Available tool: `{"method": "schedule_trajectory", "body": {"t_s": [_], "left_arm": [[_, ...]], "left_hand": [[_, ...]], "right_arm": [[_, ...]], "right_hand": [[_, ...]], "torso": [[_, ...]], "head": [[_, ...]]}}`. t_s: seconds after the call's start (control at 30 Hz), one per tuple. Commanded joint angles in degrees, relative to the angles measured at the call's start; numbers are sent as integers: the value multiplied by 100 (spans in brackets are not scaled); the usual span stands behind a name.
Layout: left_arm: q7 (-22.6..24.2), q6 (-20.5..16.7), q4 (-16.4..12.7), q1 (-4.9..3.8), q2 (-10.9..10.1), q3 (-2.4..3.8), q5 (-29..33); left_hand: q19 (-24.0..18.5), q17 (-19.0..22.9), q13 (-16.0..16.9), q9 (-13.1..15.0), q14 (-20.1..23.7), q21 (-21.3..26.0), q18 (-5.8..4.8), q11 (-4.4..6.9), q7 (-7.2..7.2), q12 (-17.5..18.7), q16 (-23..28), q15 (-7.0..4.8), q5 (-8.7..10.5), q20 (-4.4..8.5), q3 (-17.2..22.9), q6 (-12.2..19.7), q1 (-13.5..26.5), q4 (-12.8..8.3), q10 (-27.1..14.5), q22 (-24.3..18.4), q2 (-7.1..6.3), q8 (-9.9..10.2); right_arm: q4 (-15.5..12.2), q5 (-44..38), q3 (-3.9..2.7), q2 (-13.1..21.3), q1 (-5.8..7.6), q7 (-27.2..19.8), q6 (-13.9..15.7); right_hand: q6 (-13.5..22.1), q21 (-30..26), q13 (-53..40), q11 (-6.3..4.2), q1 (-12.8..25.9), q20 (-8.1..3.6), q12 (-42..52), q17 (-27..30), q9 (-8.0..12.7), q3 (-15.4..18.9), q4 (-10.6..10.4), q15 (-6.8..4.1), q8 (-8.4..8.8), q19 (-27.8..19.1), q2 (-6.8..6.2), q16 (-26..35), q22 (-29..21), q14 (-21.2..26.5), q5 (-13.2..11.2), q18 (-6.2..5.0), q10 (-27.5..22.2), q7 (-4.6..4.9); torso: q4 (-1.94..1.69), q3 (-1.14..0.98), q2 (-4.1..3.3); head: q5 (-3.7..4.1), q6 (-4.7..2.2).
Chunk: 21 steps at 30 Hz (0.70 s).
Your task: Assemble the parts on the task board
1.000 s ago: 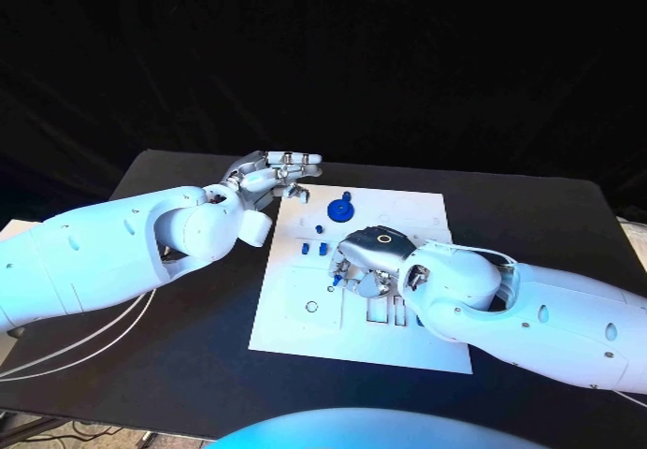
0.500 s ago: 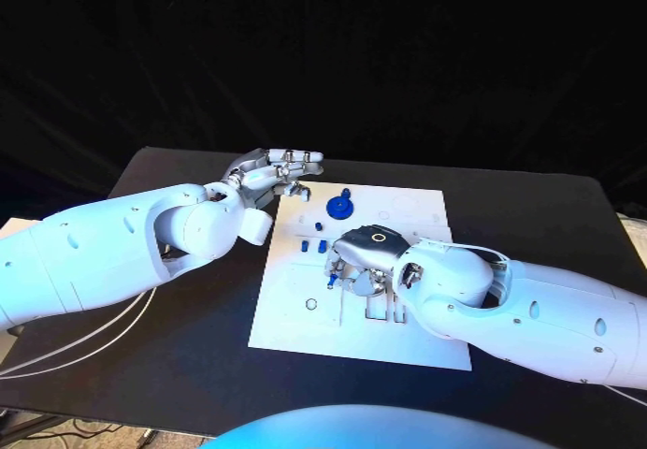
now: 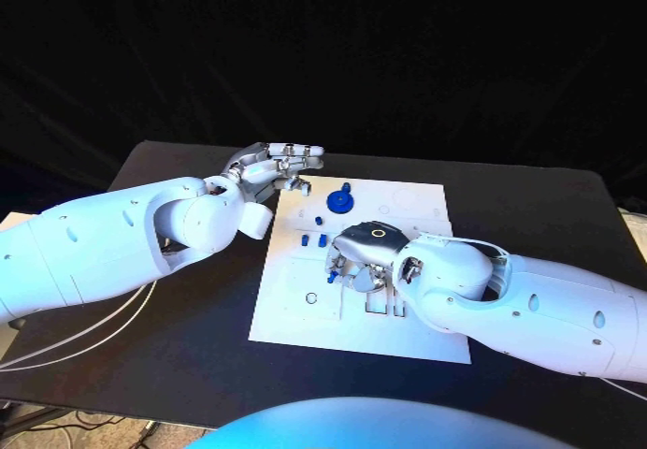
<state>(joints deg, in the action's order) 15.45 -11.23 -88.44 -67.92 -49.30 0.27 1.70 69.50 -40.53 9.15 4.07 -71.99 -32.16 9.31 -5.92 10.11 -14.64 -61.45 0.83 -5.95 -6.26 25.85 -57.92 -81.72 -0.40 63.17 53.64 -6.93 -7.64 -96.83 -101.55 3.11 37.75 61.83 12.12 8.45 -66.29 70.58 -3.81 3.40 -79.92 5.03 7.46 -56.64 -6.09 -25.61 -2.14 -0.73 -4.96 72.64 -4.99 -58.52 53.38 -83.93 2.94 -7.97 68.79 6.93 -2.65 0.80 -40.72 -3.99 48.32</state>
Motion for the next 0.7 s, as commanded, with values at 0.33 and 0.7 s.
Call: {"method": "schedule_trajectory", "body": {"t_s": [0.33, 0.7], "left_arm": [[-19, 139, -20, -1, 14, 4, -17], [-22, 129, -28, -2, 15, 4, -28]], "left_hand": [[-27, 12, 4, -6, 53, 20, 112, 9, 16, -38, 13, 2, -35, -16, -36, 40, -3, -4, -53, -6, 46, 22], [-27, 12, 4, -4, 56, 23, 112, 6, 18, -42, 11, 3, -35, -17, -39, 38, -1, -5, -66, -8, 50, 17]], "right_arm": [[127, -56, 26, -129, -31, 20, -226], [120, -18, 41, -161, -67, 86, -393]], "right_hand": [[-18, 4, 4, 39, 67, -1, -34, 2, -6, 16, -37, -20, -3, 19, -4, -4, -2, -127, -10, 87, -12, 28], [8, -10, 3, 49, 174, 10, -68, 3, -7, 92, -93, -10, 21, 5, -39, -14, -25, -123, -8, 82, -26, 32]], "torso": [[-4, 4, -2], [-2, 7, 0]], "head": [[-4, 40], [5, 67]]}}
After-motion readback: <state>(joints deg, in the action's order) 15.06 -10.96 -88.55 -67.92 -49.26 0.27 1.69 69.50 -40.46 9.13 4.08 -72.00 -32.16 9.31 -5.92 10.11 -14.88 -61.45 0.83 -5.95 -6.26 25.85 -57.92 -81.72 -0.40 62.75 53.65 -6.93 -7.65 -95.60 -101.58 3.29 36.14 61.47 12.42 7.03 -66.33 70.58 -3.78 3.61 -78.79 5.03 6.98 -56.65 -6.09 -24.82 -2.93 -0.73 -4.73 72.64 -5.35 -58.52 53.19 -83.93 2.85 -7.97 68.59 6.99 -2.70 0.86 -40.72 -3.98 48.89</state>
